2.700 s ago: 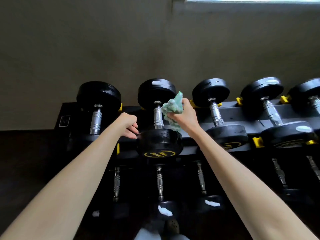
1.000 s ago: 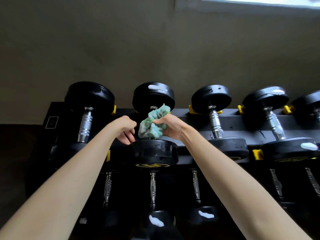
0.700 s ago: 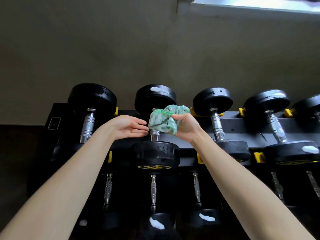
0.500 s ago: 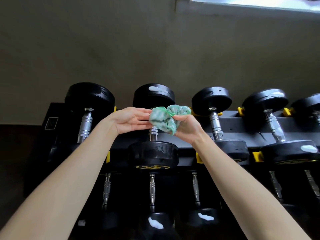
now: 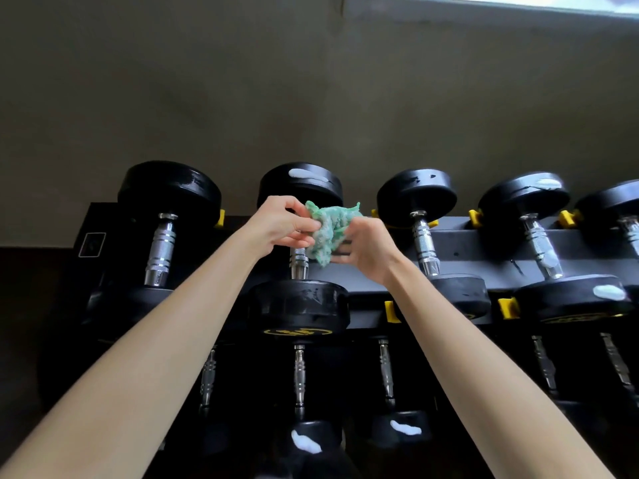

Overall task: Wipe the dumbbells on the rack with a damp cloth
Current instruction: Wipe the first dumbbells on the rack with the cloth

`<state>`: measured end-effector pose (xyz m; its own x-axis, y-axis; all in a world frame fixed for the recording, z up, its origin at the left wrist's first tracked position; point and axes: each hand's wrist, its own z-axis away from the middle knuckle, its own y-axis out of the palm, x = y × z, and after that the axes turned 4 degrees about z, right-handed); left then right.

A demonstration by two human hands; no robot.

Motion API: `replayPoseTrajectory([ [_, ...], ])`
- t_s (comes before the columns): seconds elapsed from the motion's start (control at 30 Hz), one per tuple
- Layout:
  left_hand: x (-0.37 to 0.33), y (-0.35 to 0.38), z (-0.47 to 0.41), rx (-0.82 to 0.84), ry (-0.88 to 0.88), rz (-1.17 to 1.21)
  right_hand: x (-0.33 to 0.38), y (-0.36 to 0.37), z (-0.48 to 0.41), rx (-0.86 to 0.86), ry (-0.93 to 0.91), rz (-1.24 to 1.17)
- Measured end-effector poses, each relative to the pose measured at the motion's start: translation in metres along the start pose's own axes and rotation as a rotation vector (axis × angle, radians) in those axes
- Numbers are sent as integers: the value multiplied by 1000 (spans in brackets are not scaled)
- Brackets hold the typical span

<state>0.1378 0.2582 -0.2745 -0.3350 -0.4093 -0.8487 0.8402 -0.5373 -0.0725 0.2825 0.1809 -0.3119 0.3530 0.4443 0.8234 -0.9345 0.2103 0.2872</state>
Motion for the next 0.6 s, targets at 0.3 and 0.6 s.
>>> replayPoseTrajectory([
  [0.3,-1,-20,-10,-45,-38,4,-5,-14,-16,-32,-82,124],
  [0.6,51,-32,-31,-171,-358,82,-27,9,-52,-311,-487,988],
])
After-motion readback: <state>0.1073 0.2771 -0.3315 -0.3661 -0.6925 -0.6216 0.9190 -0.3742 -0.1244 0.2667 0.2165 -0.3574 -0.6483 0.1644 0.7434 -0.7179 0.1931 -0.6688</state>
